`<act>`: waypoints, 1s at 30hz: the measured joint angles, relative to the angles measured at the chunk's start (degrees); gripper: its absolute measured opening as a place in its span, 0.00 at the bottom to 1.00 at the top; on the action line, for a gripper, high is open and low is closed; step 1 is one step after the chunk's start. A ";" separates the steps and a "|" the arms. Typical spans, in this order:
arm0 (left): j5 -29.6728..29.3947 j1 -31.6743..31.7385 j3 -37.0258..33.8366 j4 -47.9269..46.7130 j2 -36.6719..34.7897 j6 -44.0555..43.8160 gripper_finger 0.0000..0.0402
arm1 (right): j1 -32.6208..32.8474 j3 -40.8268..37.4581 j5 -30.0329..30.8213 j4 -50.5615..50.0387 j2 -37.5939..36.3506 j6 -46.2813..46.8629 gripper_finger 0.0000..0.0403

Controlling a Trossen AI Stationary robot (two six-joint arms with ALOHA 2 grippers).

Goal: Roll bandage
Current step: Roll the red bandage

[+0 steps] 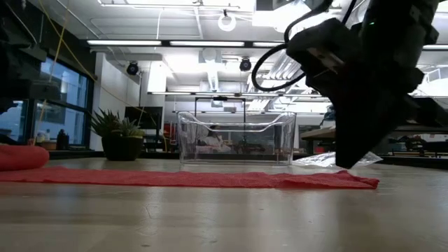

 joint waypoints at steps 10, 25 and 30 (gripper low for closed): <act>0.00 0.00 0.02 0.15 0.00 0.00 0.00 | -2.14 0.00 0.30 -4.41 -0.67 -1.66 0.00; -0.10 0.00 0.02 -0.06 0.00 -0.02 0.00 | -4.08 0.00 0.28 -9.39 -0.44 -1.77 0.00; -0.68 0.02 0.02 -0.11 0.00 -0.04 0.00 | -4.82 0.07 -1.62 -8.55 1.58 -1.54 0.00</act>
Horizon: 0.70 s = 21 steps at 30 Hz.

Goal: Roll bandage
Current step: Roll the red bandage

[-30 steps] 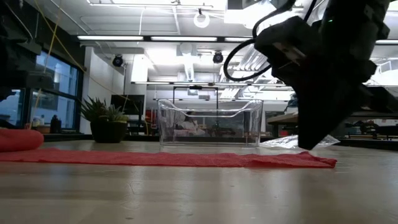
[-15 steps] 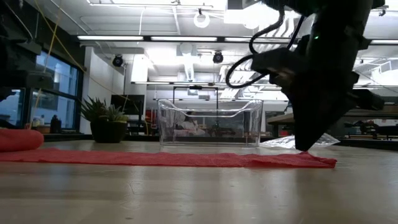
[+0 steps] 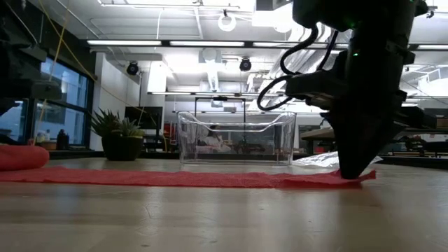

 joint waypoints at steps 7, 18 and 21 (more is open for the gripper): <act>0.00 0.00 0.00 0.00 0.00 0.02 0.00 | 0.46 0.15 -2.09 -2.46 0.05 0.01 0.00; 0.63 0.00 0.00 1.49 0.00 -0.86 0.00 | 0.52 -0.03 -4.09 -5.31 -0.84 -0.01 0.00; 0.31 0.01 0.07 2.29 0.26 -0.88 0.00 | 0.52 -0.03 -3.86 -5.23 -0.84 0.00 0.00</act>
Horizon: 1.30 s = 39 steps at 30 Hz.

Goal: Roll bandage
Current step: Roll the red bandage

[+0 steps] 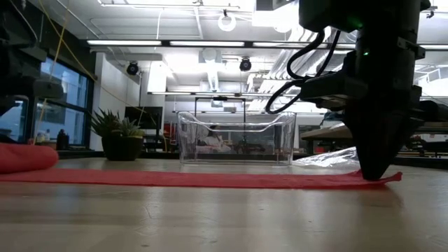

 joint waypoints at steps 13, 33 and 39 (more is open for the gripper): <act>-2.00 2.53 0.89 6.44 3.94 -0.08 0.00 | 0.00 -0.04 0.23 0.12 -0.04 0.01 0.00; -14.73 5.00 6.18 15.82 2.69 10.31 0.00 | 0.70 -0.04 -1.09 -0.27 -0.09 0.16 0.00; -14.68 5.04 6.49 15.49 2.69 11.48 0.00 | 4.24 -0.04 -3.36 -2.69 -0.15 4.81 0.00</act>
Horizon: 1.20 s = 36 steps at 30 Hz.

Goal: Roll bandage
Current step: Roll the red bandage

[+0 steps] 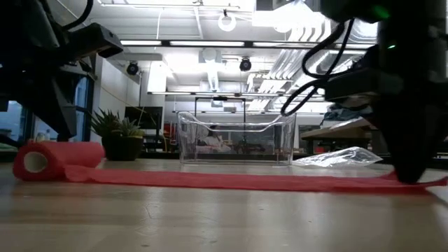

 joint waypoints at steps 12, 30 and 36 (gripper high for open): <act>1.19 0.39 0.00 -0.38 -0.02 2.86 0.00 | 3.58 0.02 -1.48 0.15 0.00 5.92 0.00; 8.80 9.00 -1.97 -0.02 4.35 12.15 0.00 | 3.63 0.02 -1.83 0.09 0.02 5.73 0.00; 10.11 9.22 -1.83 5.57 7.12 12.30 0.00 | 3.63 0.04 -1.60 0.06 0.02 5.73 0.00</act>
